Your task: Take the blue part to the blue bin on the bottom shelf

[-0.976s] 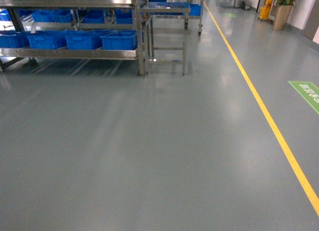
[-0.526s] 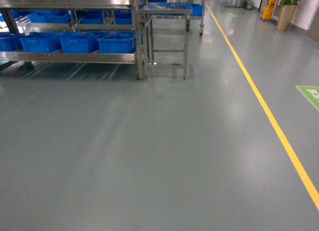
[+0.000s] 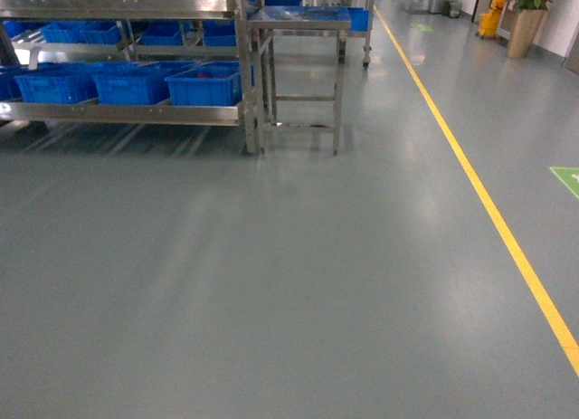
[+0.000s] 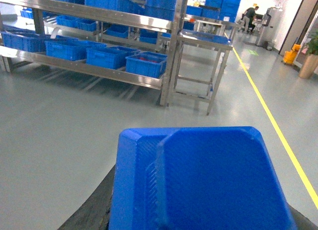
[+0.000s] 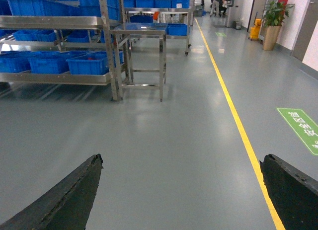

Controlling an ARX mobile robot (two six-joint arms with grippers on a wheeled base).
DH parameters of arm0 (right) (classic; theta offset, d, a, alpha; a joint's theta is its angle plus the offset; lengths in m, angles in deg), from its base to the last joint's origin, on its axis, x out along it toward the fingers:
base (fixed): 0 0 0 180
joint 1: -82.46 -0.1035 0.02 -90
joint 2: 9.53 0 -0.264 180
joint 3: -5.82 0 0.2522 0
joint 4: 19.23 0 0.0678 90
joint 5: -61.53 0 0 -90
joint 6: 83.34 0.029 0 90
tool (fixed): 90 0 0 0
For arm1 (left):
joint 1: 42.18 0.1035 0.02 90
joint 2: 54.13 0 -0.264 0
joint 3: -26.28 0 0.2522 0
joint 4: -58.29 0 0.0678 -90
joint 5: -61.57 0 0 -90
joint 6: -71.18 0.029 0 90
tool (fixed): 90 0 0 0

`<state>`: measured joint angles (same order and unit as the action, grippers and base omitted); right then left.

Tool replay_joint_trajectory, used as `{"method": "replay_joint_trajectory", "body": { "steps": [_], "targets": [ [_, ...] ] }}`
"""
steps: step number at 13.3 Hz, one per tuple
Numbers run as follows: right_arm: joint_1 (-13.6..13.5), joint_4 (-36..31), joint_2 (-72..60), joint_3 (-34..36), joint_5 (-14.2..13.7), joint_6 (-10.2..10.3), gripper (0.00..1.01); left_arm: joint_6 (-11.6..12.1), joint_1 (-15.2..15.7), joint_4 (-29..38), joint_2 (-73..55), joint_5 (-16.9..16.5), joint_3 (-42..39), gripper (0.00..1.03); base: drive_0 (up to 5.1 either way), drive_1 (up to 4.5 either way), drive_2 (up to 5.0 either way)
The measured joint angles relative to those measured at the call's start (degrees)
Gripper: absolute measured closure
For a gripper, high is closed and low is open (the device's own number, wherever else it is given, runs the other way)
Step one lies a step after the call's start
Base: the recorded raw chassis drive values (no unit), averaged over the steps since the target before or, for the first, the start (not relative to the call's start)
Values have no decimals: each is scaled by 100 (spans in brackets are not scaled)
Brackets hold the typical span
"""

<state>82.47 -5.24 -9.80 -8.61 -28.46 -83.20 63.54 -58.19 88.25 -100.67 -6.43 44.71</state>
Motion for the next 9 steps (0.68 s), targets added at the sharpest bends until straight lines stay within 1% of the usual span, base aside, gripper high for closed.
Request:
{"method": "replay_joint_trajectory", "body": {
  "steps": [9],
  "targets": [
    [0,11,0,0,0,0,3,-9,4,-4,0,4,0,60,-7,425,-439]
  ]
}}
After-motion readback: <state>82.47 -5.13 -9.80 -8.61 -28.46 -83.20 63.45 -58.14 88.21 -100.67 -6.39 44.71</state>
